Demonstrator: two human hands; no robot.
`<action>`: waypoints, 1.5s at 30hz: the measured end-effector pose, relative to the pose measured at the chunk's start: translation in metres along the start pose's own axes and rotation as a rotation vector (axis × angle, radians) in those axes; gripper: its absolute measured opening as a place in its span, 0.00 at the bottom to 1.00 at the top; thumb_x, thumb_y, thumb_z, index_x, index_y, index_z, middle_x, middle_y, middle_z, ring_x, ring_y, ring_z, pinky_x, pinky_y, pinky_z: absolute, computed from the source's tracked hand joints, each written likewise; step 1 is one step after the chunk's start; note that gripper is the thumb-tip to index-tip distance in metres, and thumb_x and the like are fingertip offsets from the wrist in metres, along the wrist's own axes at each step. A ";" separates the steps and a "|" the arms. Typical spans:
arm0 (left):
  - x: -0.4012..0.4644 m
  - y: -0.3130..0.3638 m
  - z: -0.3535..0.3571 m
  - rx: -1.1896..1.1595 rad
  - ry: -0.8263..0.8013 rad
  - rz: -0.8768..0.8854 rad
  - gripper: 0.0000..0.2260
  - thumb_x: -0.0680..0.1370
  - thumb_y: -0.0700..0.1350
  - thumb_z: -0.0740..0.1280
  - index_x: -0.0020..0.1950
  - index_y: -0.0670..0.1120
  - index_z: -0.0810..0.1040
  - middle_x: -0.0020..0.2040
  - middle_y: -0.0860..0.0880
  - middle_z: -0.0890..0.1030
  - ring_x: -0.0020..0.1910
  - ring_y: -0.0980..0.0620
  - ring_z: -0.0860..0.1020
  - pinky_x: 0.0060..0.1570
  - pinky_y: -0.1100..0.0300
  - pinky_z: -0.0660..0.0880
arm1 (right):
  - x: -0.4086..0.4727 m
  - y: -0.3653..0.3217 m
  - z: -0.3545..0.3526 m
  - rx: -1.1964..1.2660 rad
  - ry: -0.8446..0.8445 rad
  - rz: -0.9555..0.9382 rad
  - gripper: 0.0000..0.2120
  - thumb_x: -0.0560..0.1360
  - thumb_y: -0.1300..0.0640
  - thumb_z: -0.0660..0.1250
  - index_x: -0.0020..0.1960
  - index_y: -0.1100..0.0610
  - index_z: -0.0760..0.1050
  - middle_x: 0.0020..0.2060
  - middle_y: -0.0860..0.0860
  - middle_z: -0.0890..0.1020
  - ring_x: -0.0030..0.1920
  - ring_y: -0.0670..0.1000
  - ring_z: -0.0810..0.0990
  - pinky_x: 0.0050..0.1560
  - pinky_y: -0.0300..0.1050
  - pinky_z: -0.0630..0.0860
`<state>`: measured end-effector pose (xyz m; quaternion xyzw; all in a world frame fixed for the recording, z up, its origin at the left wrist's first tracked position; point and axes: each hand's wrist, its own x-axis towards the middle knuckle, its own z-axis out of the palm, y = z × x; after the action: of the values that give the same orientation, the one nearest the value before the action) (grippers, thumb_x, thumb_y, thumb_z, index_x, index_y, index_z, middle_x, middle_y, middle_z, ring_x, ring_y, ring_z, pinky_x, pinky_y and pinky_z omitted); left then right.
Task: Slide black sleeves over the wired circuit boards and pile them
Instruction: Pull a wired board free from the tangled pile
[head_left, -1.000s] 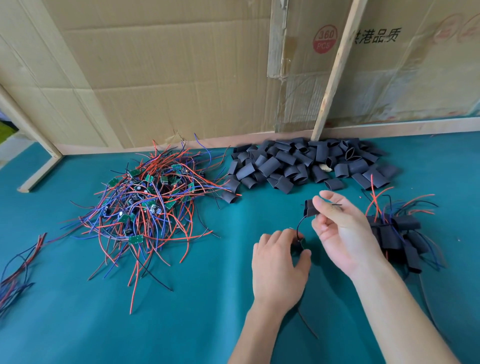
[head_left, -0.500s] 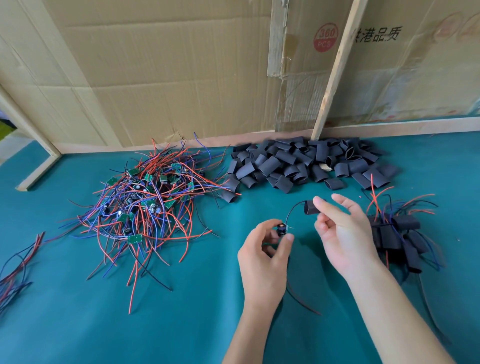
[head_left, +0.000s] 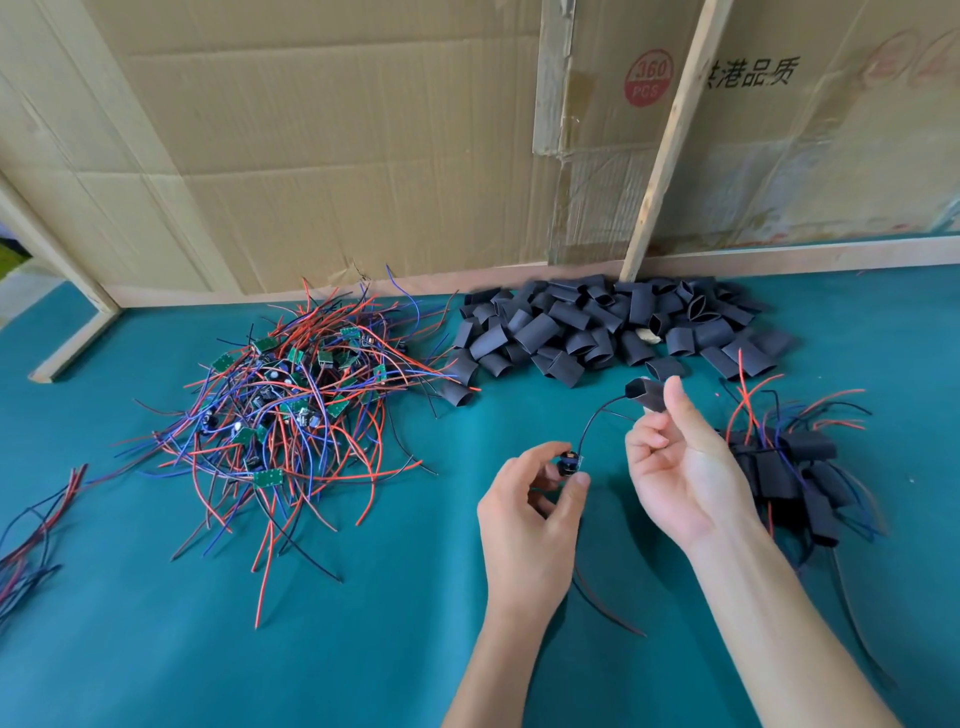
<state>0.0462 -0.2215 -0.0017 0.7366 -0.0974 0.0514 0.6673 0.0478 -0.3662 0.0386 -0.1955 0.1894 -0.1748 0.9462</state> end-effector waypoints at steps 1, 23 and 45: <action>0.000 0.000 0.000 0.000 -0.004 -0.001 0.10 0.76 0.41 0.75 0.51 0.55 0.83 0.42 0.51 0.80 0.36 0.51 0.77 0.40 0.67 0.74 | 0.000 -0.001 0.000 0.023 -0.016 0.002 0.13 0.69 0.60 0.76 0.49 0.56 0.73 0.34 0.47 0.74 0.31 0.43 0.73 0.29 0.32 0.68; -0.001 0.000 0.000 -0.071 0.074 -0.040 0.07 0.76 0.40 0.75 0.49 0.52 0.82 0.40 0.55 0.82 0.35 0.57 0.76 0.40 0.66 0.75 | 0.007 0.000 -0.010 -0.300 -0.193 -0.035 0.23 0.68 0.67 0.72 0.63 0.66 0.77 0.45 0.52 0.87 0.35 0.43 0.80 0.36 0.33 0.75; -0.001 0.000 0.000 -0.022 0.019 -0.021 0.07 0.76 0.42 0.74 0.48 0.54 0.82 0.41 0.55 0.82 0.34 0.56 0.76 0.39 0.67 0.74 | -0.004 0.019 0.001 -0.009 -0.109 0.047 0.15 0.72 0.57 0.74 0.55 0.60 0.76 0.43 0.51 0.84 0.31 0.43 0.73 0.28 0.33 0.69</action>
<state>0.0452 -0.2210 -0.0017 0.7298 -0.0839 0.0502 0.6766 0.0493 -0.3479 0.0327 -0.2046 0.1430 -0.1410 0.9580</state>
